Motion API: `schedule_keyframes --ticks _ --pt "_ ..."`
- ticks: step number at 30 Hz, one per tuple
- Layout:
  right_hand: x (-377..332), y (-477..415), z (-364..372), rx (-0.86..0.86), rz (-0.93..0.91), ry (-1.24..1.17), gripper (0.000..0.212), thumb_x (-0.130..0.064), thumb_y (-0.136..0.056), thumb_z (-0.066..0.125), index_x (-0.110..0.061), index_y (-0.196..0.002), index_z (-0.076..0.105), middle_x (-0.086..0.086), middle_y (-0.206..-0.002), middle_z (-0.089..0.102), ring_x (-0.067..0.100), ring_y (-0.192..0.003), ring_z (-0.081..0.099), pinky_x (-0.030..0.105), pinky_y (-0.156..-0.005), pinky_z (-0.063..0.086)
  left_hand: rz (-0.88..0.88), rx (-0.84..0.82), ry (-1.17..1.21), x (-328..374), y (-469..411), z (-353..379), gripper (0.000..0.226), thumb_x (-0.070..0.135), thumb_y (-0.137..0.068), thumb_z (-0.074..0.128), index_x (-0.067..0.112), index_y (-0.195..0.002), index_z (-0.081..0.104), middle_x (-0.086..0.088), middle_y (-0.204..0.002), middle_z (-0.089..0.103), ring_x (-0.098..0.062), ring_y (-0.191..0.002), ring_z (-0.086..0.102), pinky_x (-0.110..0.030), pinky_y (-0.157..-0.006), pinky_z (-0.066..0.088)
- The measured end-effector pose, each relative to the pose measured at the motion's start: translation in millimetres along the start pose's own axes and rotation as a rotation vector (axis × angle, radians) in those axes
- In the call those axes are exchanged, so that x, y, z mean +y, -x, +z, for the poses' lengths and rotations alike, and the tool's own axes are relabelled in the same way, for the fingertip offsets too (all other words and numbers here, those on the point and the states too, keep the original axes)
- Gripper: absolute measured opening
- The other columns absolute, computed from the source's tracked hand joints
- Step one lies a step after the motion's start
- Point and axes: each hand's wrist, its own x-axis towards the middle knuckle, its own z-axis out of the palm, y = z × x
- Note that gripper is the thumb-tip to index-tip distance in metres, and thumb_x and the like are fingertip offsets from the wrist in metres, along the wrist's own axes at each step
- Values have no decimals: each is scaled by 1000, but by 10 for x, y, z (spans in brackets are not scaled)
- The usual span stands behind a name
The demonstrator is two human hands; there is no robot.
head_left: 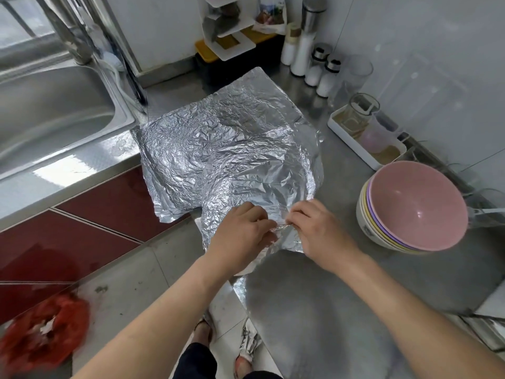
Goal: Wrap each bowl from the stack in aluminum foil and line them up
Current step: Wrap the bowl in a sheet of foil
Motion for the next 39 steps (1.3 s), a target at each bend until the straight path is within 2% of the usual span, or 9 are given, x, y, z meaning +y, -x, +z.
schedule_keyframes --ticks 3,6,10,15,22,26,31,35,39 --pt "-97 -35 -12 38 115 -93 11 -10 -82 69 -12 -92 72 0 -96 62 23 -93 55 33 -79 51 -22 4 18 17 0 -13 30 38 -90 53 18 -92 75 2 -84 62 -22 -78 54 -34 -67 49" --pt "-163 -38 70 12 107 -92 8 -19 -82 74 -14 -88 72 -1 -91 62 22 -88 54 30 -78 48 -15 9 23 -22 3 -11 29 39 -91 54 20 -94 76 3 -83 62 -21 -77 53 -33 -66 48" --pt "-167 -40 145 28 62 -6 12 -12 -78 78 -13 -81 67 0 -86 60 23 -81 53 29 -74 44 43 21 -11 -44 -25 20 29 35 -93 53 18 -88 75 3 -79 62 -20 -73 53 -32 -63 46" --pt "-169 -7 196 58 70 86 22 6 -71 74 -11 -77 61 3 -84 57 24 -80 51 34 -67 49 188 24 -134 -58 -83 162 17 17 -92 64 11 -76 65 -3 -70 58 -23 -64 51 -39 -59 47" --pt "30 21 31 67 -68 176 19 12 -71 55 -5 -76 60 8 -81 53 25 -79 49 29 -64 43 57 47 28 148 -155 76 32 33 -97 47 13 -79 66 -1 -76 58 -21 -70 49 -34 -62 44" --pt "126 -11 -2 24 -95 159 29 19 -60 65 -4 -77 61 10 -82 53 28 -79 53 34 -63 49 -26 59 52 43 -49 59 36 39 -96 50 14 -82 72 1 -78 59 -21 -74 50 -35 -65 45" --pt "151 -14 0 -3 -72 123 33 21 -59 67 -4 -78 61 8 -83 54 27 -80 53 33 -63 48 38 60 69 2 9 61 27 35 -94 57 15 -91 76 2 -81 61 -19 -75 52 -30 -65 46" --pt "177 -49 -26 -25 -8 58 27 14 -67 73 -7 -81 65 5 -86 56 23 -84 54 33 -65 51 46 64 32 5 -7 56 28 33 -95 55 13 -93 75 1 -83 62 -20 -76 52 -33 -65 48" --pt "27 -104 -119 26 164 -107 8 -10 -81 71 -13 -88 72 -1 -93 62 20 -93 55 33 -81 49 37 57 26 14 -35 64 29 34 -94 55 13 -92 75 1 -83 62 -21 -76 53 -34 -65 48"
